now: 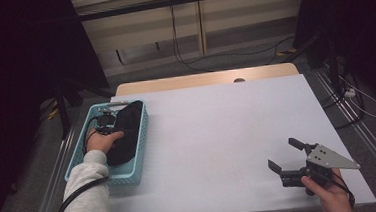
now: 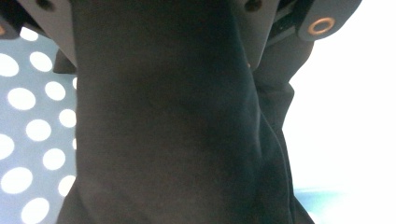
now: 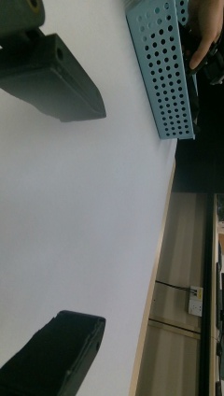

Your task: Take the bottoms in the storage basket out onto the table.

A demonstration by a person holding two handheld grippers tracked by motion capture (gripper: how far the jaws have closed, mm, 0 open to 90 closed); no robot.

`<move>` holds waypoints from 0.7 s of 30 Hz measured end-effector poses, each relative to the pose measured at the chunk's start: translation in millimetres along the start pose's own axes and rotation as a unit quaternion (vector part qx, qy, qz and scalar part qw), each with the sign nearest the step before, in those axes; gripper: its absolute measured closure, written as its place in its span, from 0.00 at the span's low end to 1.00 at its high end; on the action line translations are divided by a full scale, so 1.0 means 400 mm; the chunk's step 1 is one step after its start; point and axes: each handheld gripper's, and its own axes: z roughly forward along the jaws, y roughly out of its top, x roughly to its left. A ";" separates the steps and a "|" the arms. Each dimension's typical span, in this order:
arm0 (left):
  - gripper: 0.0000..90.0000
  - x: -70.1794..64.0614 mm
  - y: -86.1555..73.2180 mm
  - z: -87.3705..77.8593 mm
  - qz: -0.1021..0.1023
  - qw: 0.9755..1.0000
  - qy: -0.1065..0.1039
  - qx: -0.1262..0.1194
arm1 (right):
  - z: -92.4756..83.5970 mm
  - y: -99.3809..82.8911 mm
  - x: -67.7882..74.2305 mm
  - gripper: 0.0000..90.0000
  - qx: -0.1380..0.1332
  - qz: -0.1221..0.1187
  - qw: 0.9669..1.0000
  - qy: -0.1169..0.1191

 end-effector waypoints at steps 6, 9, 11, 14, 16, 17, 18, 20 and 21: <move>0.74 0.005 0.027 -0.062 0.000 1.000 0.004 -0.021 | -0.001 0.001 0.001 0.02 -0.001 0.000 1.000 0.000; 0.74 0.008 0.041 -0.099 0.001 1.000 -0.001 -0.025 | 0.000 0.001 0.001 0.02 0.001 -0.001 1.000 0.000; 0.74 0.008 0.050 -0.123 0.009 0.999 -0.005 -0.031 | 0.000 0.001 0.001 0.02 0.001 -0.001 1.000 0.001; 0.74 -0.001 0.062 -0.157 0.011 0.999 -0.014 -0.050 | 0.000 0.002 0.002 0.02 0.000 -0.002 1.000 0.002; 0.74 -0.009 0.071 -0.178 0.020 0.998 -0.016 -0.061 | -0.001 0.001 0.002 0.02 0.001 -0.002 1.000 0.002; 0.74 -0.014 0.075 -0.188 0.022 0.998 -0.017 -0.065 | 0.000 0.001 0.002 0.02 0.001 -0.002 1.000 0.002; 0.74 -0.017 0.080 -0.198 0.027 0.997 -0.018 -0.065 | 0.000 0.001 0.002 0.02 0.002 -0.002 1.000 0.002; 0.74 -0.025 0.088 -0.215 0.031 0.996 -0.027 -0.077 | 0.000 0.001 0.003 0.02 0.003 -0.003 1.000 0.002; 0.74 -0.029 0.091 -0.224 0.032 0.995 -0.032 -0.084 | 0.000 0.001 0.003 0.02 0.003 -0.003 1.000 0.002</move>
